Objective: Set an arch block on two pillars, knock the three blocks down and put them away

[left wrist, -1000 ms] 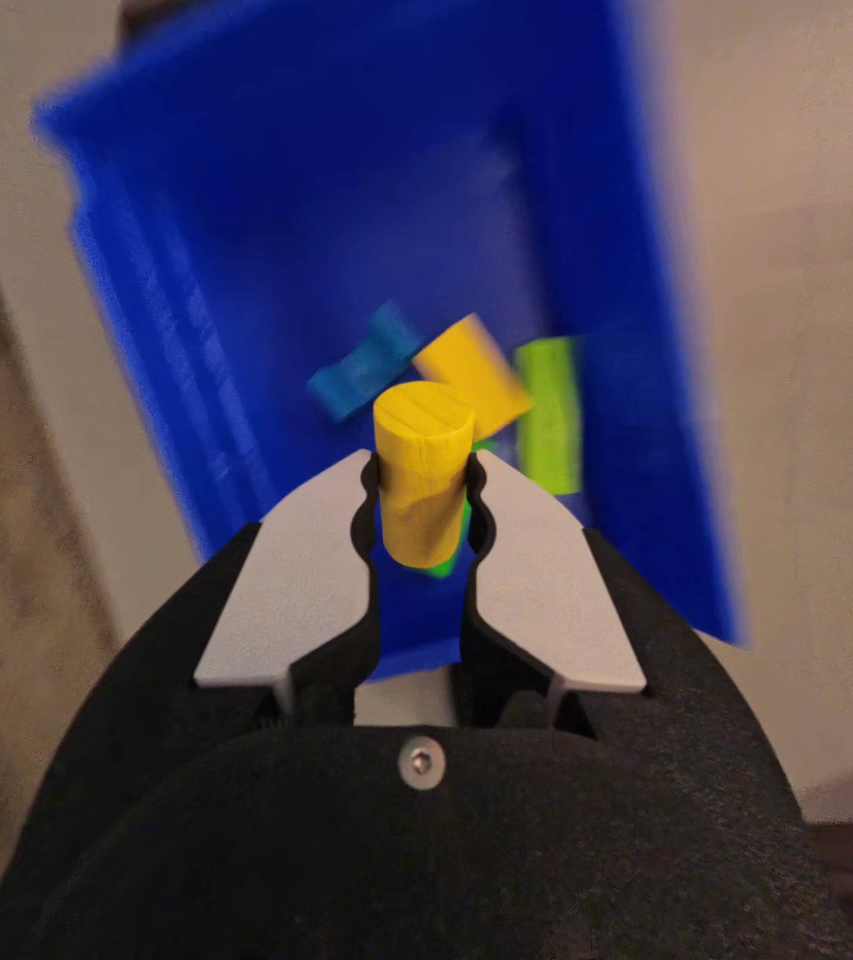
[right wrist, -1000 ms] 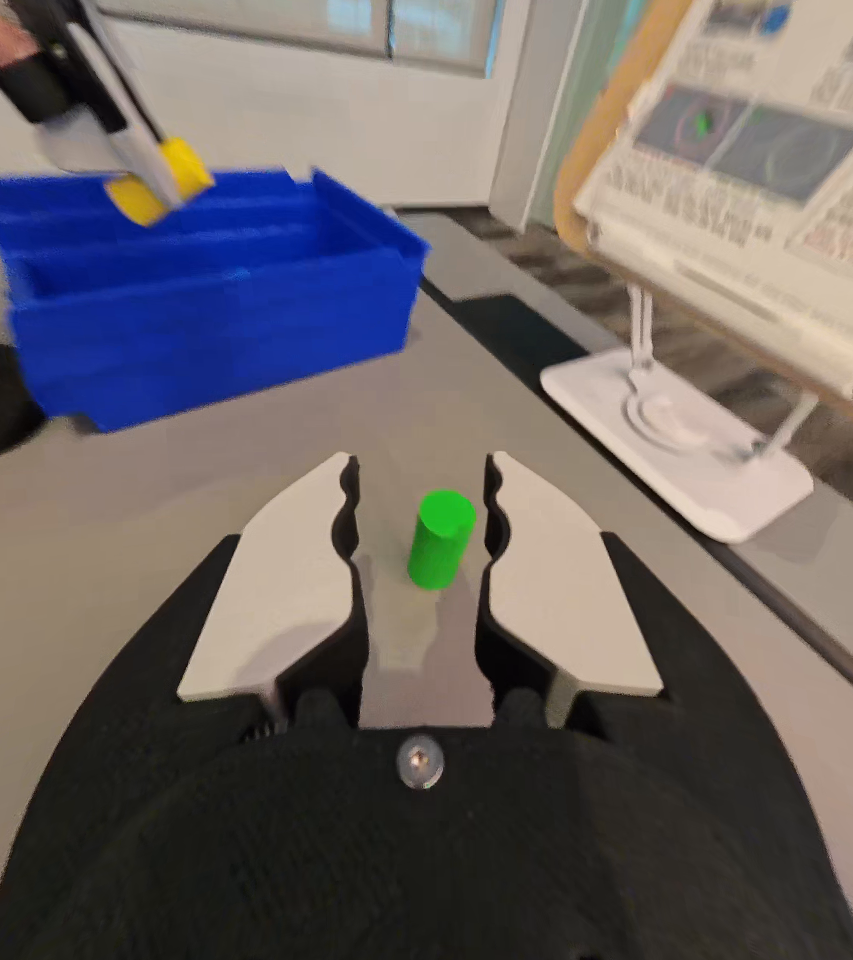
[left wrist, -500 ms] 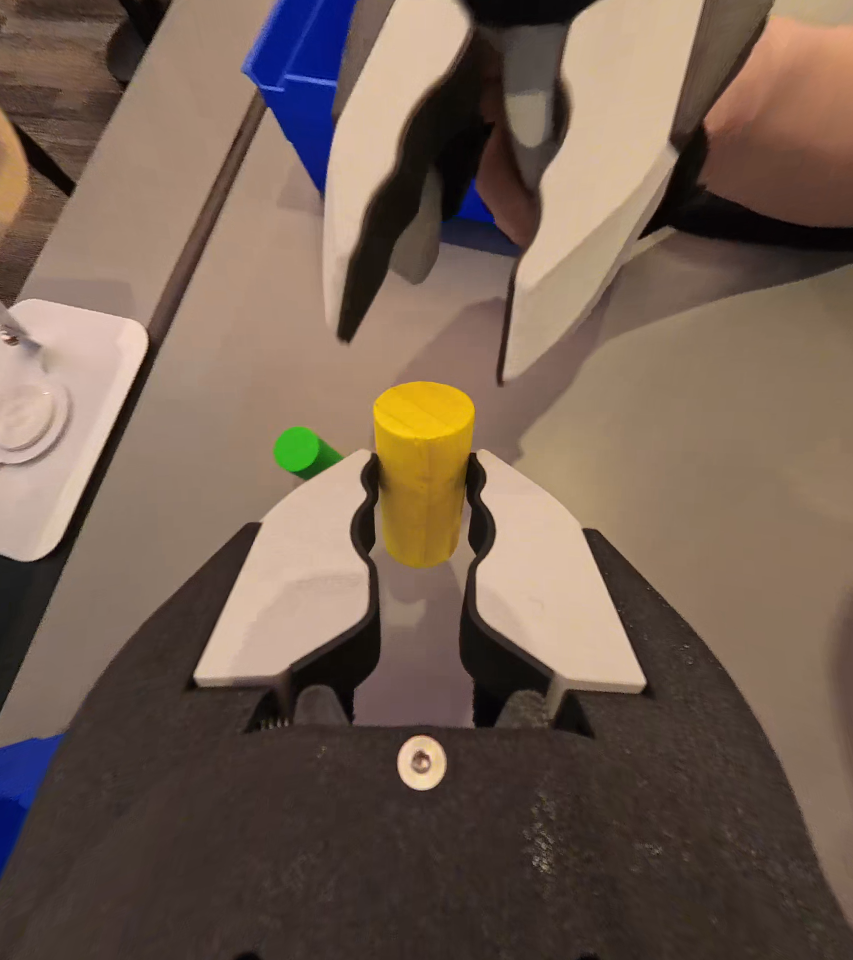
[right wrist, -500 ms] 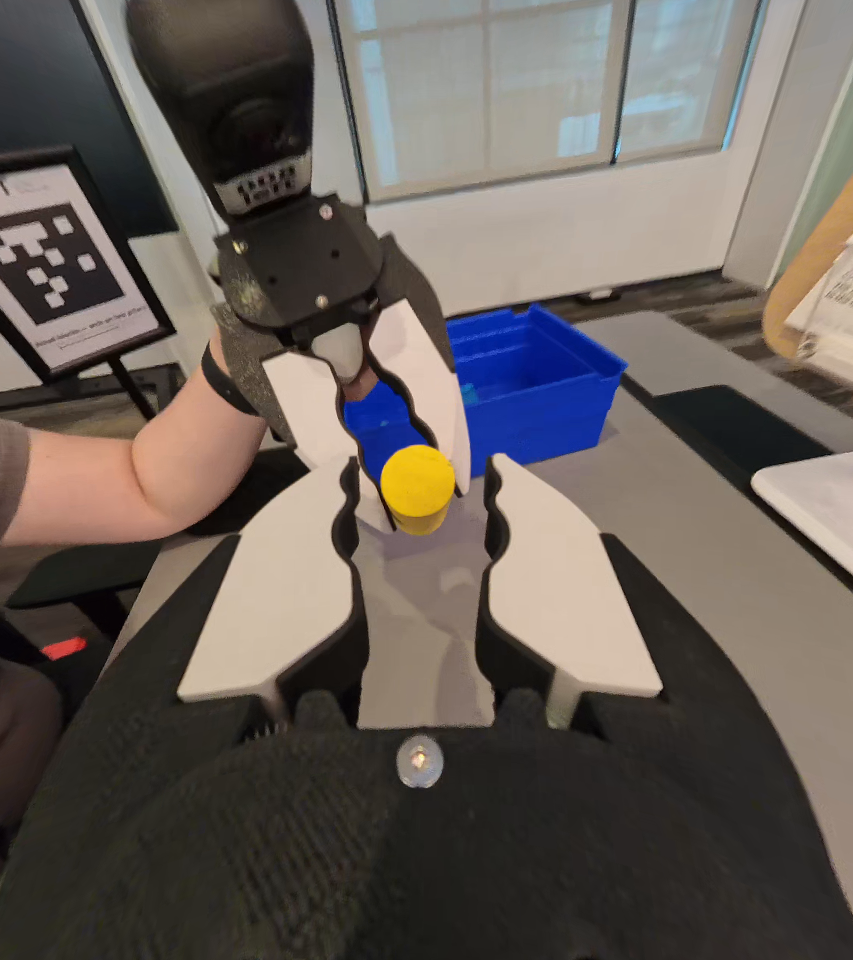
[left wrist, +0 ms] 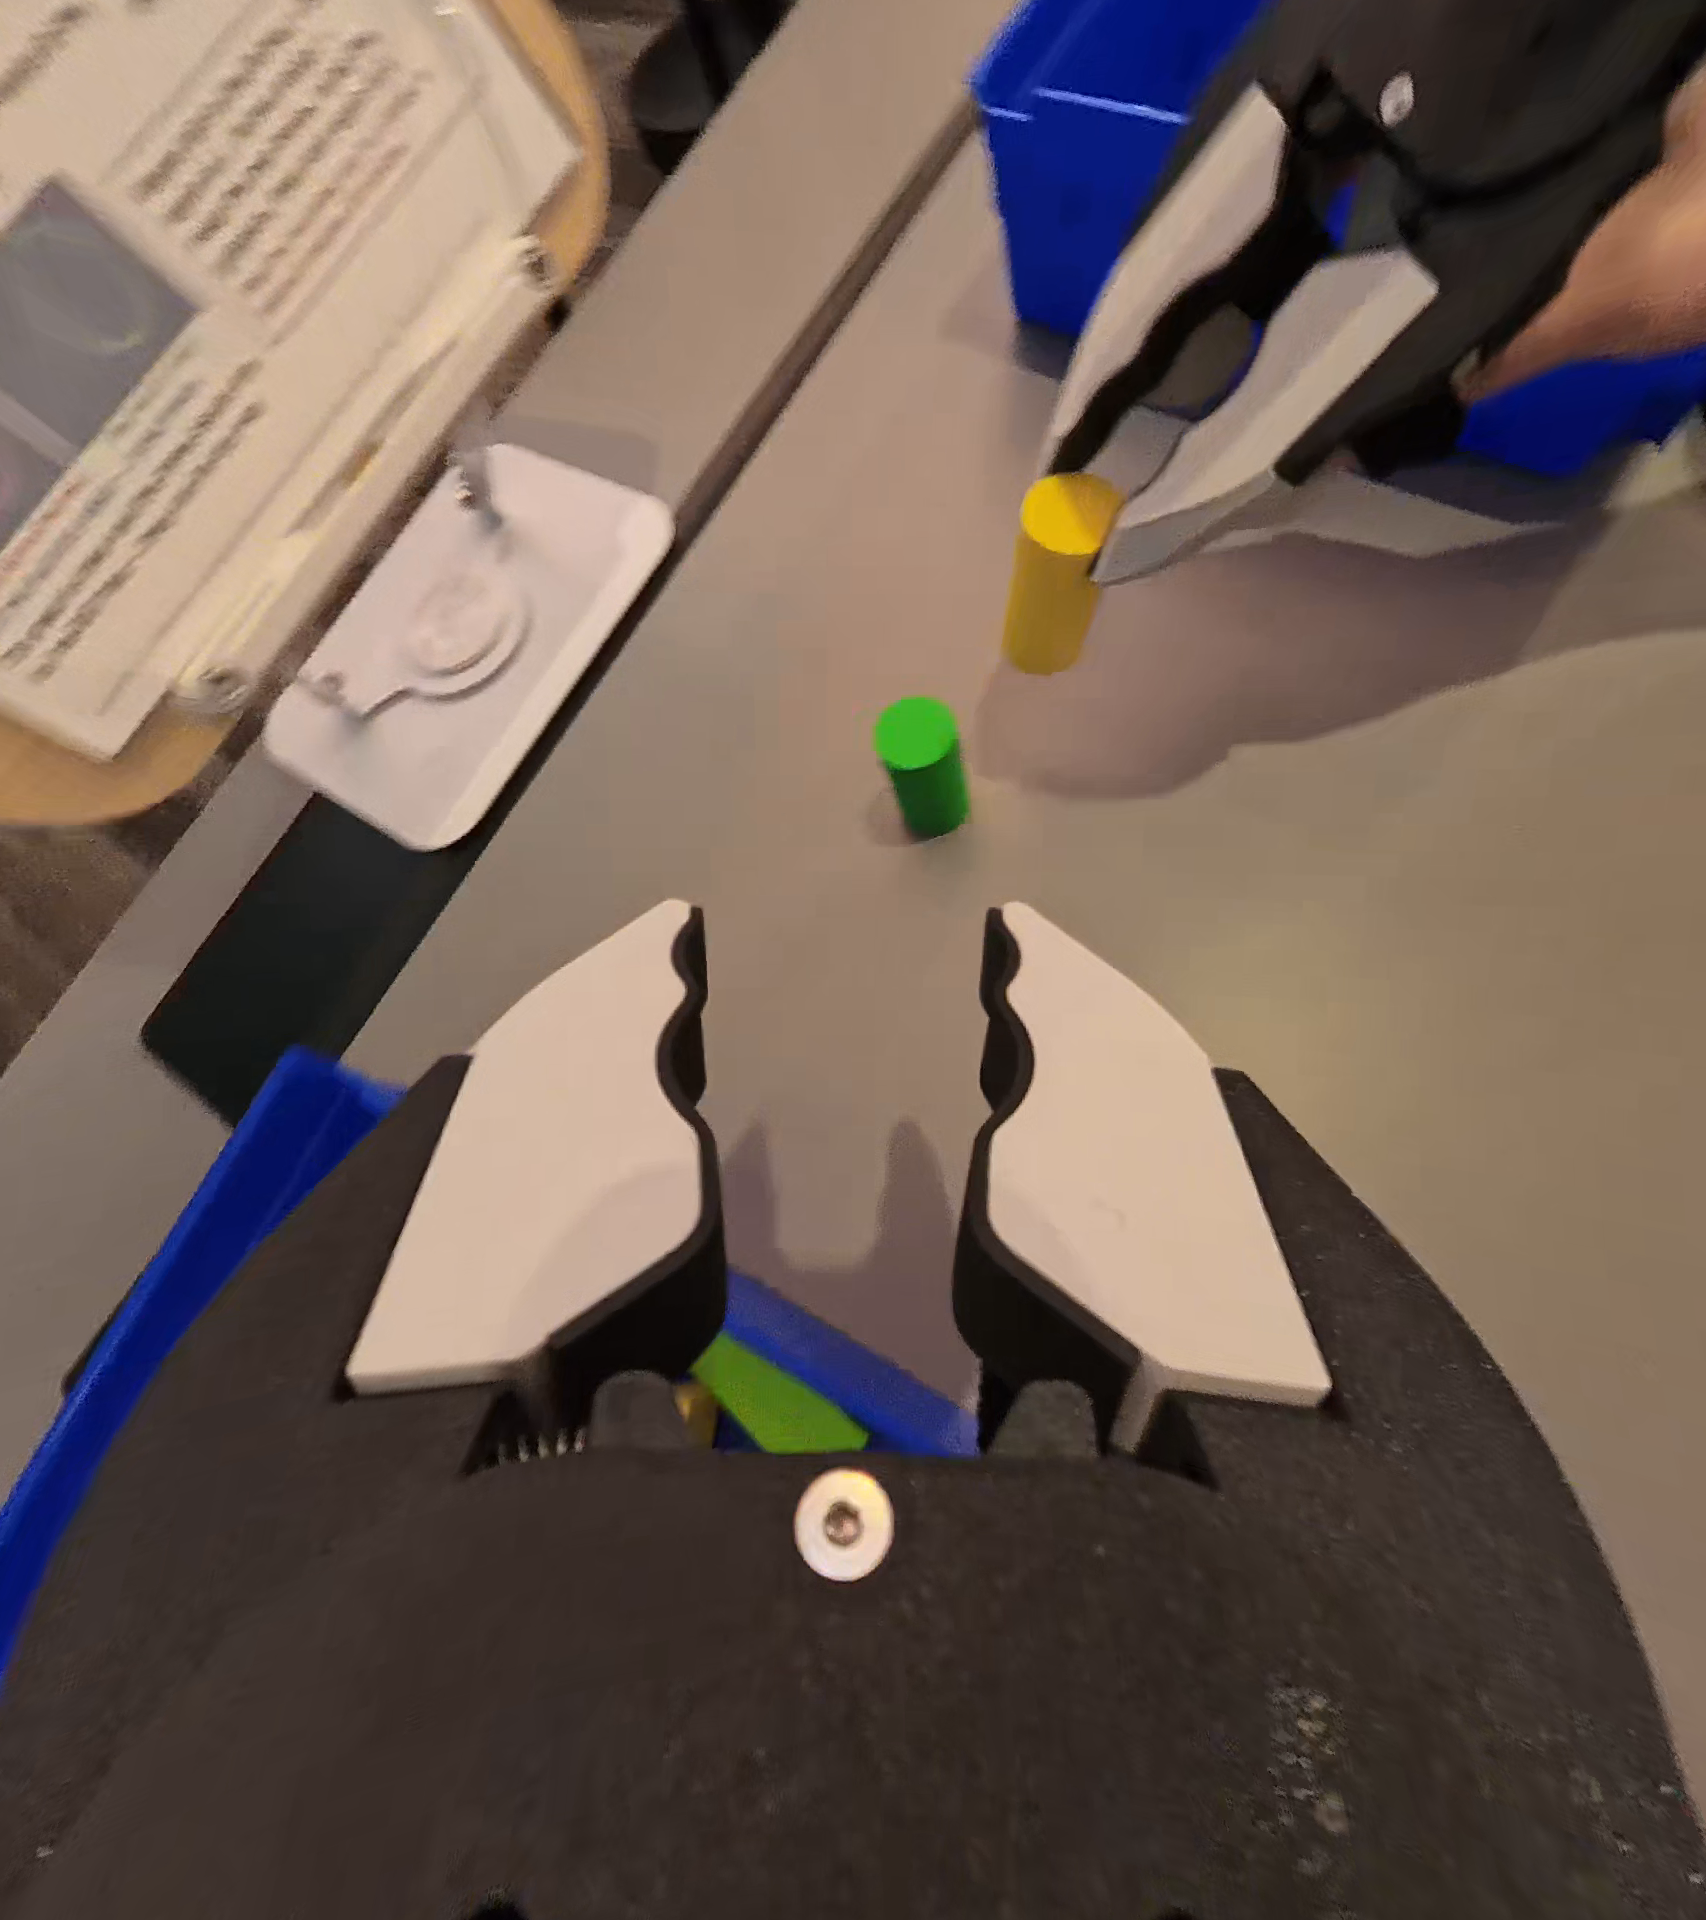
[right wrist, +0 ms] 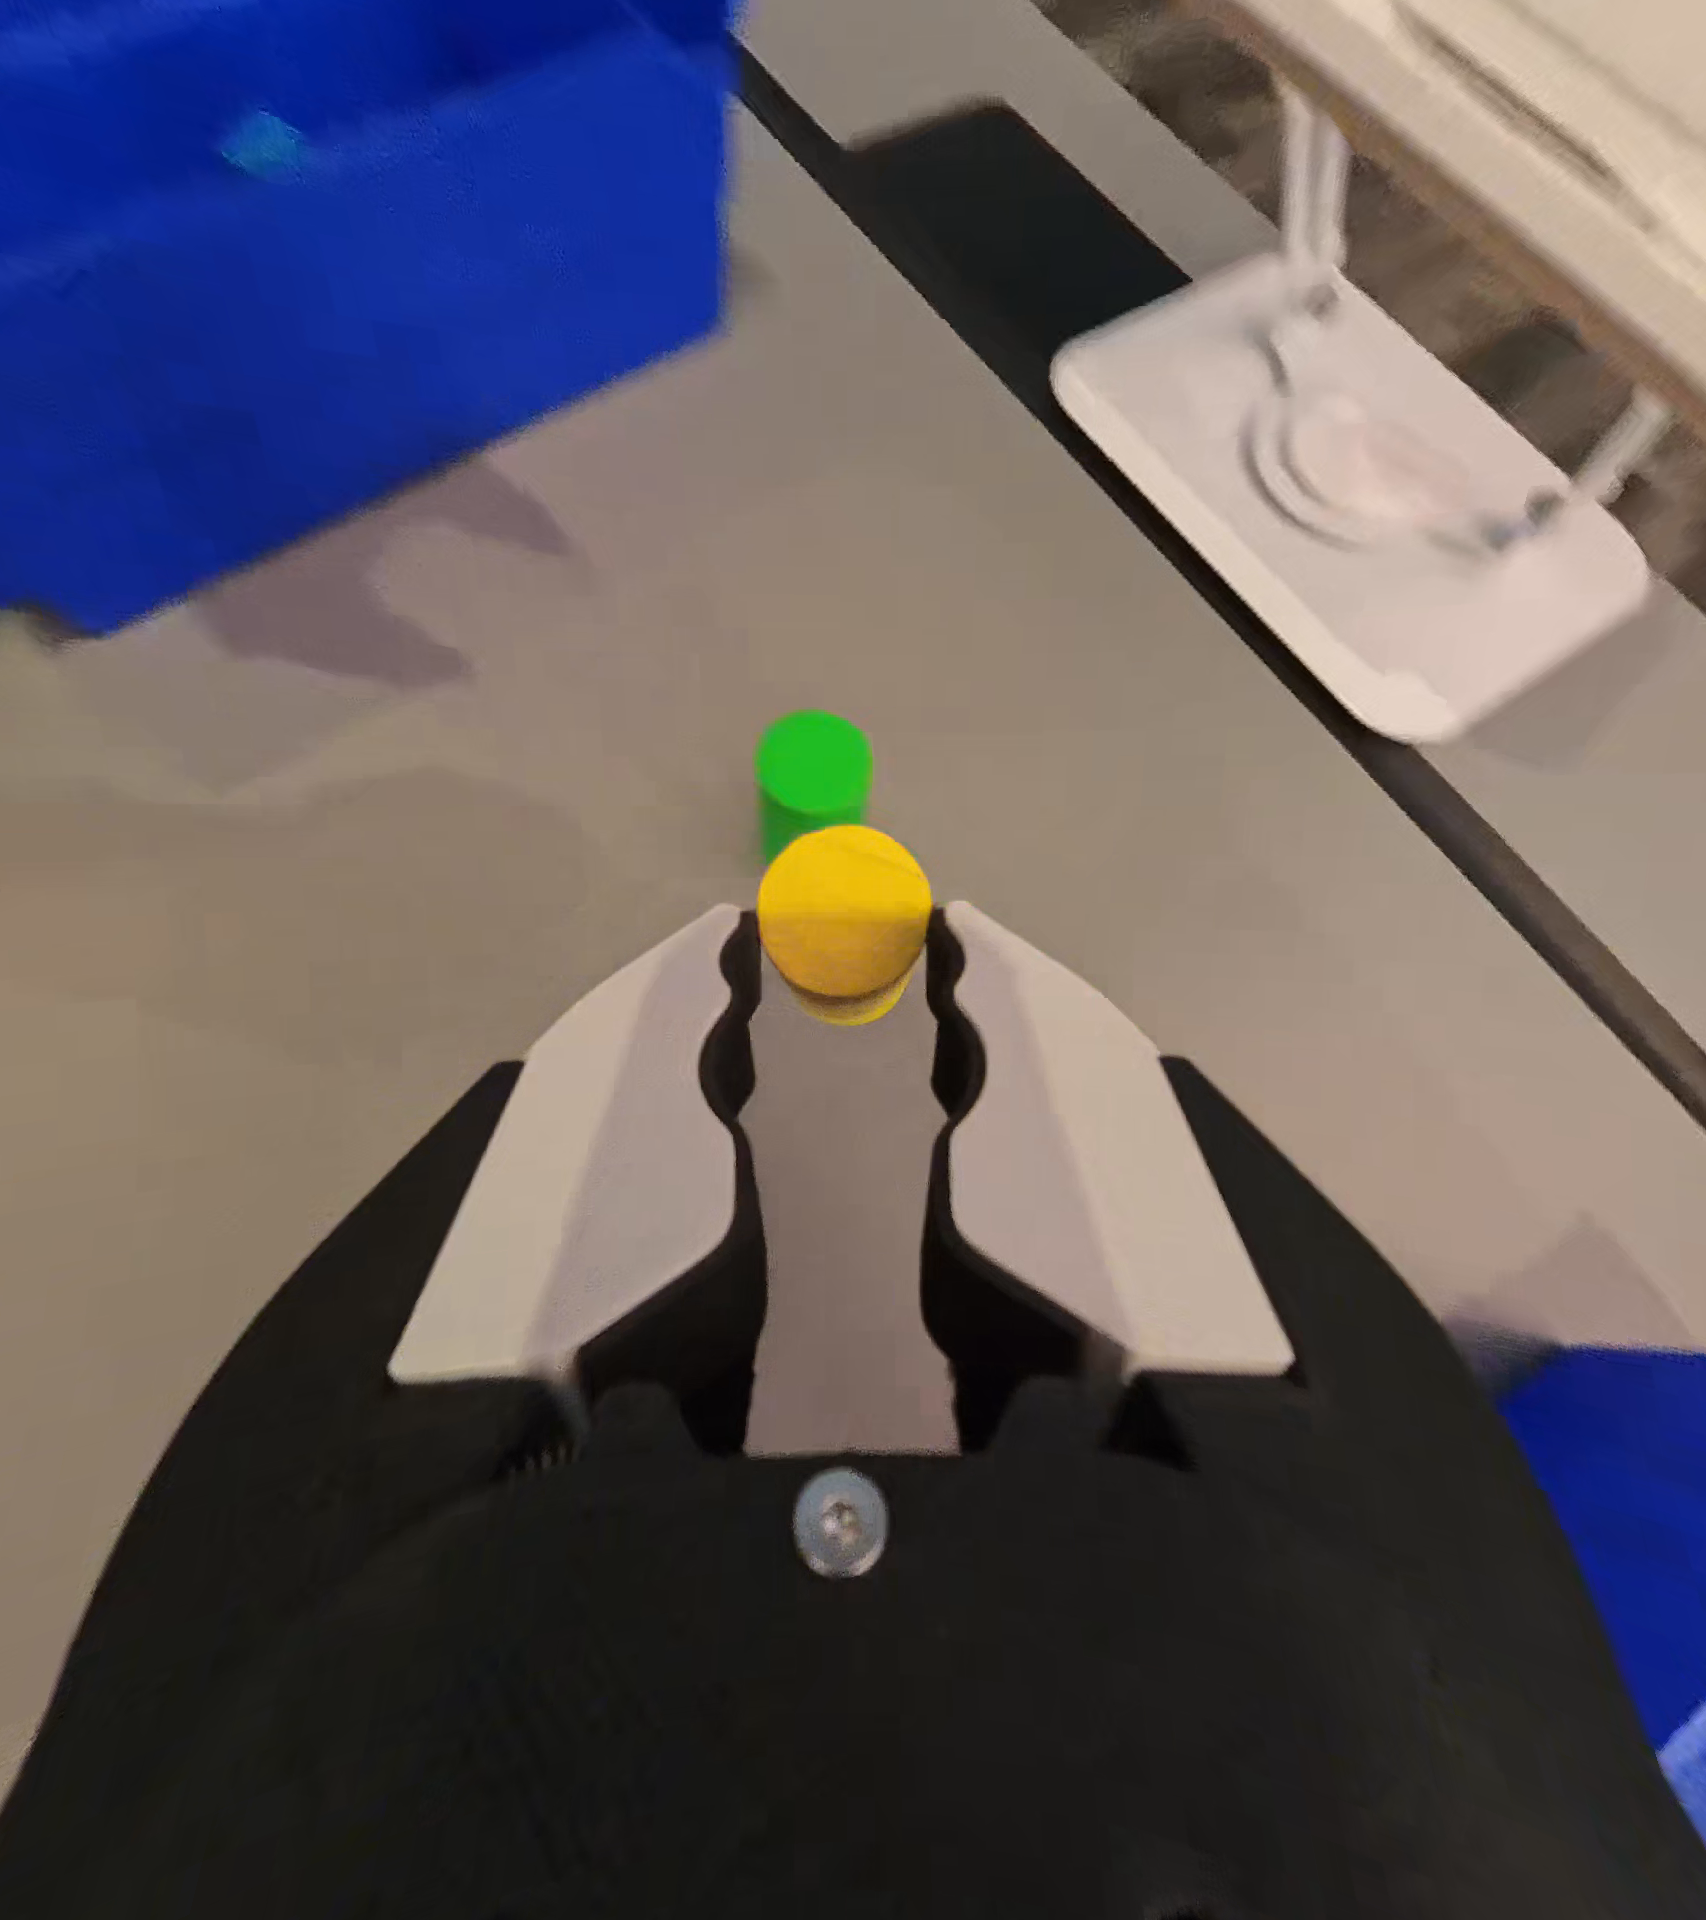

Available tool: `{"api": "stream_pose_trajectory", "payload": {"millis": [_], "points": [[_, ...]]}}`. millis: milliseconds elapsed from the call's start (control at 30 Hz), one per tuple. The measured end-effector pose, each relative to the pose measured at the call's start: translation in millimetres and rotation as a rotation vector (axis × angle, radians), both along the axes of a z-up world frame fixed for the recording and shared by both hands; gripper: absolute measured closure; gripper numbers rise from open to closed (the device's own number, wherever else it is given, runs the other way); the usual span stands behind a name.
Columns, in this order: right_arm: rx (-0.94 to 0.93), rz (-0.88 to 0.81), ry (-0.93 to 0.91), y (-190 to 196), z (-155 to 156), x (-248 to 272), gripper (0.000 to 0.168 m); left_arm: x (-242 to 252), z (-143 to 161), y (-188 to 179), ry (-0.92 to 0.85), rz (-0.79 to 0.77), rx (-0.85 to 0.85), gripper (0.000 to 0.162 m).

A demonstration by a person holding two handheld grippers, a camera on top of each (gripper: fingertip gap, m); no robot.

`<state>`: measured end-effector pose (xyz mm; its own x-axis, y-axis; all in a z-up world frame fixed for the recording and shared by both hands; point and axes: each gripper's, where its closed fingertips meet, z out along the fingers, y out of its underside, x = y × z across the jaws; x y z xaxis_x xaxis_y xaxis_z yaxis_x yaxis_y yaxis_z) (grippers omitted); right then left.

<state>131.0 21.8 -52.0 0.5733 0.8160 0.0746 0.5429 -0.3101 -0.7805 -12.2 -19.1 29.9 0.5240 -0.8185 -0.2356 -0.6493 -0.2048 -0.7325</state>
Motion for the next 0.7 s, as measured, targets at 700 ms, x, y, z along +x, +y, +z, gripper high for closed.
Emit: {"api": "stream_pose_trajectory", "payload": {"millis": [700], "points": [[-0.109, -0.169, -0.103, 36.4, -57.1, 7.5, 0.129, -203.1, -65.5, 21.8, 0.303, 0.612, -0.228, 0.114]]}}
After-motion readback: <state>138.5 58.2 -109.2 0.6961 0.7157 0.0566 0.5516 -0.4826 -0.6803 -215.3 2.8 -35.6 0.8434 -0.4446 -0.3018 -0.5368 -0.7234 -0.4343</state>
